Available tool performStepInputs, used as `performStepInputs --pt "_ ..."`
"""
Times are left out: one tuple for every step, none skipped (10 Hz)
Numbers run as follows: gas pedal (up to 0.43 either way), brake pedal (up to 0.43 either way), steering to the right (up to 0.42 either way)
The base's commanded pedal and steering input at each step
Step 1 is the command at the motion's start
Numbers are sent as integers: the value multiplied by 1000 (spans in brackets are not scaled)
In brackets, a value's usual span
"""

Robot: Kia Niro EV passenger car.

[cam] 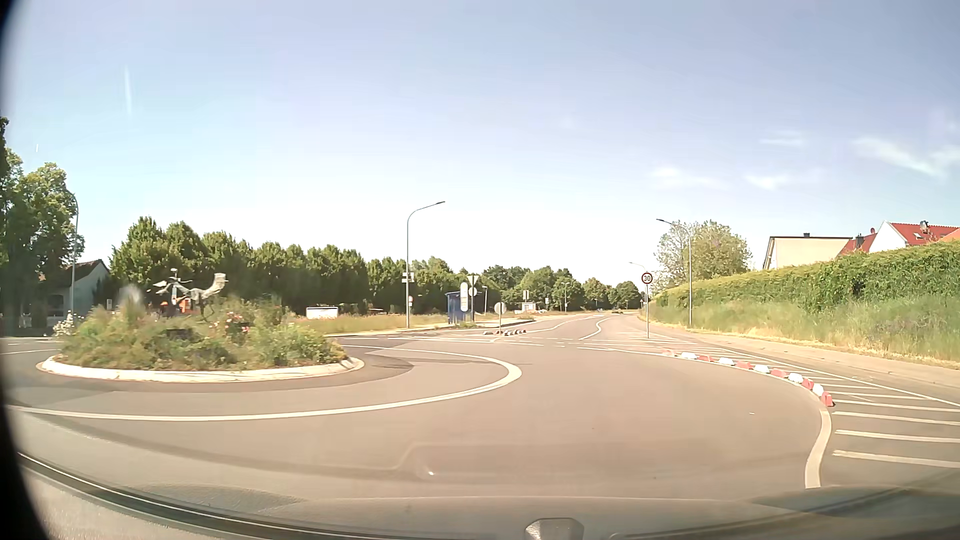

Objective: Follow the waypoints while adhering to traffic rules and regulations

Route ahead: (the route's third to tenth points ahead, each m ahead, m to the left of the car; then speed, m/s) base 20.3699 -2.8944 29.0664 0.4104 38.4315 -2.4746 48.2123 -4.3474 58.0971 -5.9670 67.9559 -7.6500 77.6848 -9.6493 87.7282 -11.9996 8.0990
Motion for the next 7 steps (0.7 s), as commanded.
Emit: performStepInputs --pt "59 30 87" --pt "59 30 79" --pt "59 30 70" --pt "59 30 63" --pt "59 30 53" --pt "59 30 36" --pt "59 30 18"
